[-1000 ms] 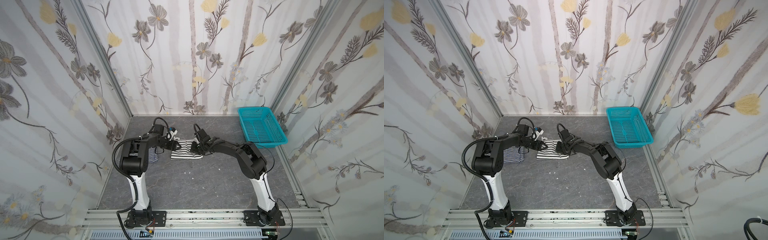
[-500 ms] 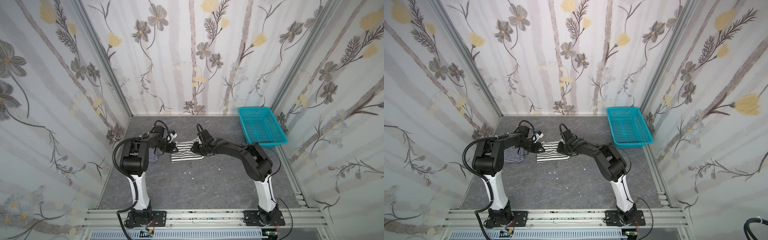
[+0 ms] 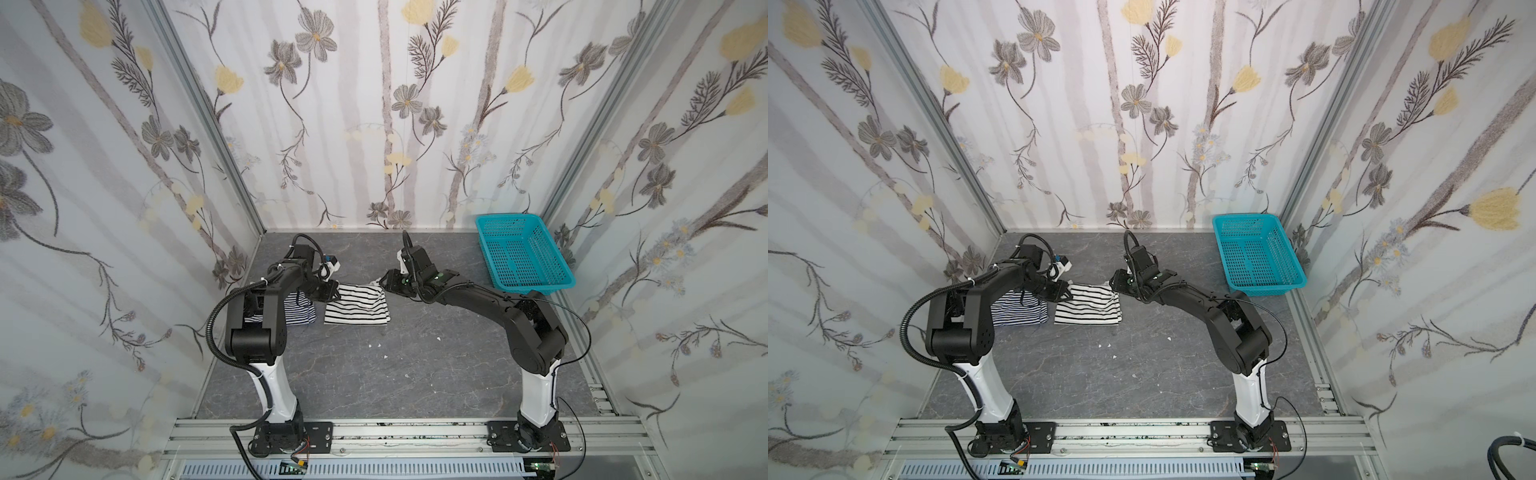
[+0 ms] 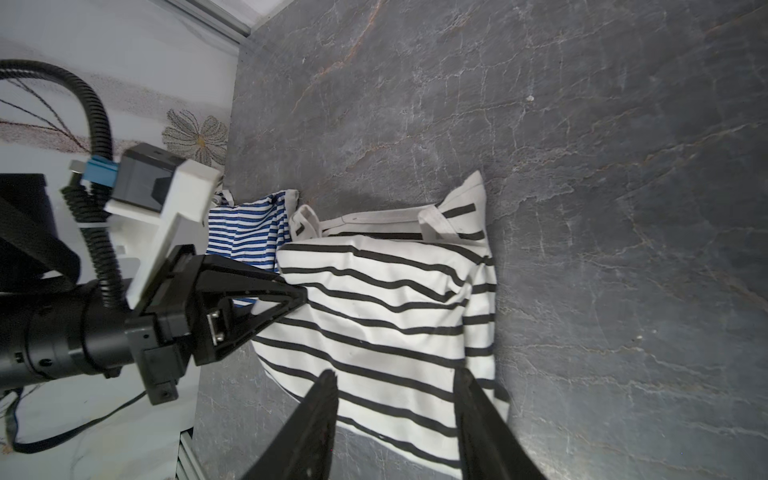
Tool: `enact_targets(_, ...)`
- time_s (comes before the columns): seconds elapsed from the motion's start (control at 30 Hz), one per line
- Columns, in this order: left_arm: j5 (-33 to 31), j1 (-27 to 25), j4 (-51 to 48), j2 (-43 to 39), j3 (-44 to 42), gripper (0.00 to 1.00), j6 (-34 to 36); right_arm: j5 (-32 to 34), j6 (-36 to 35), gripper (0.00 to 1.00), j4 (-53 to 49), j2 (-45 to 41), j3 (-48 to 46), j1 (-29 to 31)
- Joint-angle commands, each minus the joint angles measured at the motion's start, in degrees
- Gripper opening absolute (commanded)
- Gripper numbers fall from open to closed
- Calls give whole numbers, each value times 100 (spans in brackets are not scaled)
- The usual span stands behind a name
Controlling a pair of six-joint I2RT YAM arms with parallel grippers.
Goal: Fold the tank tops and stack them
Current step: 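Carry the striped bundle with the left gripper onto the blue-striped top while right releases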
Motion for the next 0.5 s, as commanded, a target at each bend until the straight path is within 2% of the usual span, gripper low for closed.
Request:
enact_targets(0.0,-442,205,-360,-194,194,0,439,-16,17,47,105,121,71,16)
enact_targets(0.3,-765,579,-1156,-615,821,0,1017,-170,45,47,18,496,448,109)
enact_targets(0.47,-1182,803,-1351,-728,941,0,1329,-163,37,47,-75,575,527,126)
